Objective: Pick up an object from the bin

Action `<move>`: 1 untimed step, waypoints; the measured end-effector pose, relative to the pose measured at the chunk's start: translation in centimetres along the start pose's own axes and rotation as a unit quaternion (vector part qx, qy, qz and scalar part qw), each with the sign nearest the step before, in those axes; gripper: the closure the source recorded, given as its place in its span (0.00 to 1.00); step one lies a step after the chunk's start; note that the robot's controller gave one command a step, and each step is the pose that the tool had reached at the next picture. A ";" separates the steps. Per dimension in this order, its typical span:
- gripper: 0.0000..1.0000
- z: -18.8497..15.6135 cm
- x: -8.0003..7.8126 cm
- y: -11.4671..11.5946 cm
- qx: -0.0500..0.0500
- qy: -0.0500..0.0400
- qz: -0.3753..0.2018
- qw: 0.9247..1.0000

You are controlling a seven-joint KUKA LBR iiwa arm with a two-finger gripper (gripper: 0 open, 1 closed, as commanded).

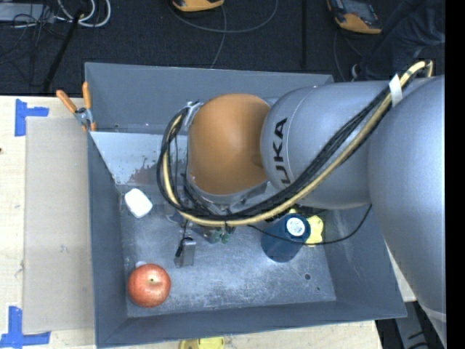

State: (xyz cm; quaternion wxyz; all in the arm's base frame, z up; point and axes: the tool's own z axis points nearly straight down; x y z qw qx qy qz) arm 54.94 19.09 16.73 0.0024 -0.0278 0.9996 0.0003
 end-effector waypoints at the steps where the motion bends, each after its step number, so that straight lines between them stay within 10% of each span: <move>1: 0.00 6.7 1.1 0.9 0.000 0.001 -0.050 0.999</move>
Offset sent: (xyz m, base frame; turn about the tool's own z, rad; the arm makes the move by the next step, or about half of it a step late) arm -0.0542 0.0300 -0.0812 -0.0273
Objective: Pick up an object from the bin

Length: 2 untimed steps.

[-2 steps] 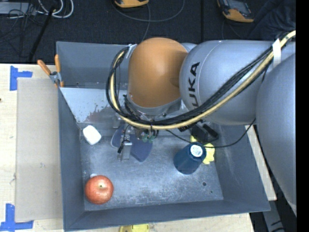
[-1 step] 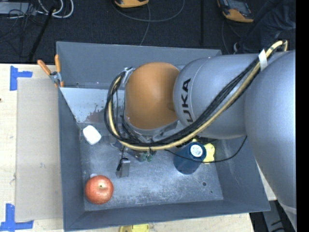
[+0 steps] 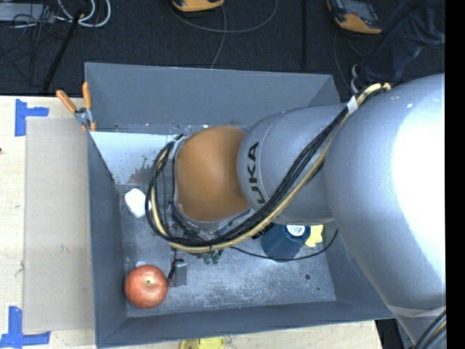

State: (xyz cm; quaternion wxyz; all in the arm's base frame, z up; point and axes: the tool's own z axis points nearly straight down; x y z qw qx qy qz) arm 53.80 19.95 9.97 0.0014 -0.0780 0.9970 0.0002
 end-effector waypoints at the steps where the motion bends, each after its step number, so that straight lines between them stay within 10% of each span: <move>1: 0.00 1.4 0.2 0.2 0.000 0.001 -0.005 1.000; 2: 0.00 1.9 2.1 0.8 0.000 0.005 0.013 1.000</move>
Offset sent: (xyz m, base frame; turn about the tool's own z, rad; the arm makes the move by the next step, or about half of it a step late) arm -0.0340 0.0061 -0.0064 -0.2369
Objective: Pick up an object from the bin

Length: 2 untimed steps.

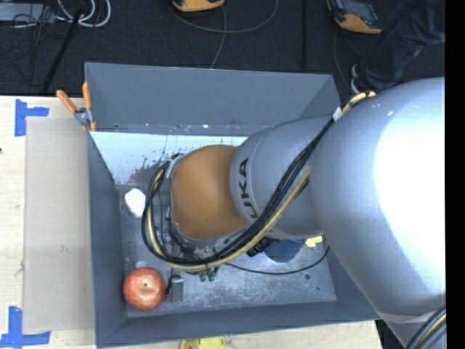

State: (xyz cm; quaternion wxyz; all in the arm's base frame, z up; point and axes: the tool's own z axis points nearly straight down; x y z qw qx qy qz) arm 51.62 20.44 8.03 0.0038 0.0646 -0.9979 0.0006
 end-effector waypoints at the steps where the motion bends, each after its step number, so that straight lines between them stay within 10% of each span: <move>1: 0.00 -4.9 -3.8 -0.6 0.000 -0.001 -0.106 0.994; 2: 0.00 -6.1 -2.9 0.1 0.000 -0.010 -0.136 0.991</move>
Offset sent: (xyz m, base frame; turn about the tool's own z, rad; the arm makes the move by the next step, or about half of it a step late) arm -0.0364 0.0183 0.0183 -0.1599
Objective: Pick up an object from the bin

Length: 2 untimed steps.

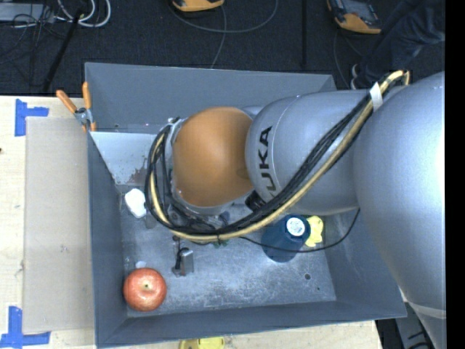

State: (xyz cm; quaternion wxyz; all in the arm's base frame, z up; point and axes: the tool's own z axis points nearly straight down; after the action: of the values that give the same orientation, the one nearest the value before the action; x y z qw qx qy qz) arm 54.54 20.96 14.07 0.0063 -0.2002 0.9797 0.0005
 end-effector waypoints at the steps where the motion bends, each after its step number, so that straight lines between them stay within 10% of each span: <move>1: 0.00 3.0 2.6 1.5 -0.001 0.007 -0.003 1.000; 2: 0.00 3.9 1.8 3.0 -0.002 0.007 -0.068 0.998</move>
Offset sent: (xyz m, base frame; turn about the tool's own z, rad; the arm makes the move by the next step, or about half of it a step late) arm -0.0238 0.0346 -0.0389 -0.1694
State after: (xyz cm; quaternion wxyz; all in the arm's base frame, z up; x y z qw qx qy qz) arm 51.75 23.01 10.12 -0.0007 -0.2661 0.9639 0.0002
